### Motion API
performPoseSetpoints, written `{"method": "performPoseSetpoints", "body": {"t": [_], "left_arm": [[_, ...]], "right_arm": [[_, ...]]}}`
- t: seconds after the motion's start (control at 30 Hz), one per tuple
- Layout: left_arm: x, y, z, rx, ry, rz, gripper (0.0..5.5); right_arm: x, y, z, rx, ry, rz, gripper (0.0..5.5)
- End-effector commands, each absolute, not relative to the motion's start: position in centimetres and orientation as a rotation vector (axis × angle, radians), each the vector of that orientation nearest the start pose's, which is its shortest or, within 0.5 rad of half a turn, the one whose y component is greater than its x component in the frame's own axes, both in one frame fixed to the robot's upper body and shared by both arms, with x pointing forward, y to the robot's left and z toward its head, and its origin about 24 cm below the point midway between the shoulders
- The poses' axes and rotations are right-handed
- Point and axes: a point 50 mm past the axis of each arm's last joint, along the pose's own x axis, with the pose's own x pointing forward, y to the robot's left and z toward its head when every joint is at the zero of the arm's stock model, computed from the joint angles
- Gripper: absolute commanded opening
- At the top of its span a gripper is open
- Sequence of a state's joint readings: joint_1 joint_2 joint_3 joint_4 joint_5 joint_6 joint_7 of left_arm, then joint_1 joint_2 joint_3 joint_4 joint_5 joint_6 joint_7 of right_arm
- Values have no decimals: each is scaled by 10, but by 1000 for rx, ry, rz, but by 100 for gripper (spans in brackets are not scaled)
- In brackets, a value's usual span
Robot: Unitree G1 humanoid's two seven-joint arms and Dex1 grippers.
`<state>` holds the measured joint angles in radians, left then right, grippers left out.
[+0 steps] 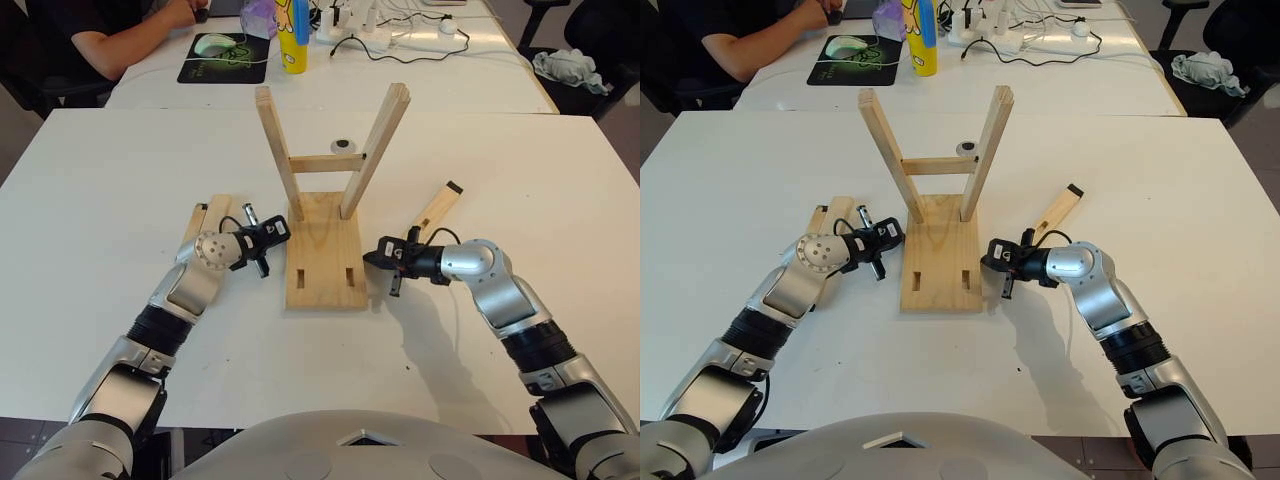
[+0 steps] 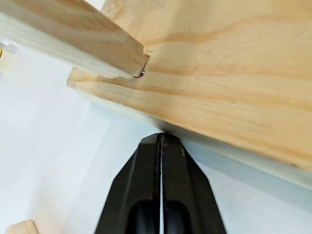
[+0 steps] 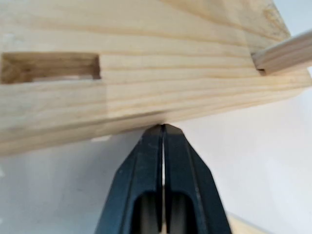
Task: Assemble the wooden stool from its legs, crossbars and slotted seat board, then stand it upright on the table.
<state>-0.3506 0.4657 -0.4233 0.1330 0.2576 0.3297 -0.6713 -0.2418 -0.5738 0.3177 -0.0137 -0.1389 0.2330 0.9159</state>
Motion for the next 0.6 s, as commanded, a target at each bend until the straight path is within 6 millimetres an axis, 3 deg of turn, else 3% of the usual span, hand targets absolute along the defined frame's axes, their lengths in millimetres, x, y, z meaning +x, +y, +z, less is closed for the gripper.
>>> {"method": "performPoseSetpoints", "body": {"t": [0.03,0.13,0.23,0.37,0.6], "left_arm": [[268,138,10,757,557,-924,4],[267,140,8,751,565,-916,4],[266,140,7,746,567,-914,4],[266,138,6,743,566,-915,4],[269,133,9,743,545,-938,4]], "right_arm": [[263,-157,77,-655,324,1047,0],[277,-169,102,-516,237,967,0],[303,-195,116,-577,186,789,0],[330,-224,110,-855,242,694,0],[346,-237,85,-1000,290,682,0]]}}
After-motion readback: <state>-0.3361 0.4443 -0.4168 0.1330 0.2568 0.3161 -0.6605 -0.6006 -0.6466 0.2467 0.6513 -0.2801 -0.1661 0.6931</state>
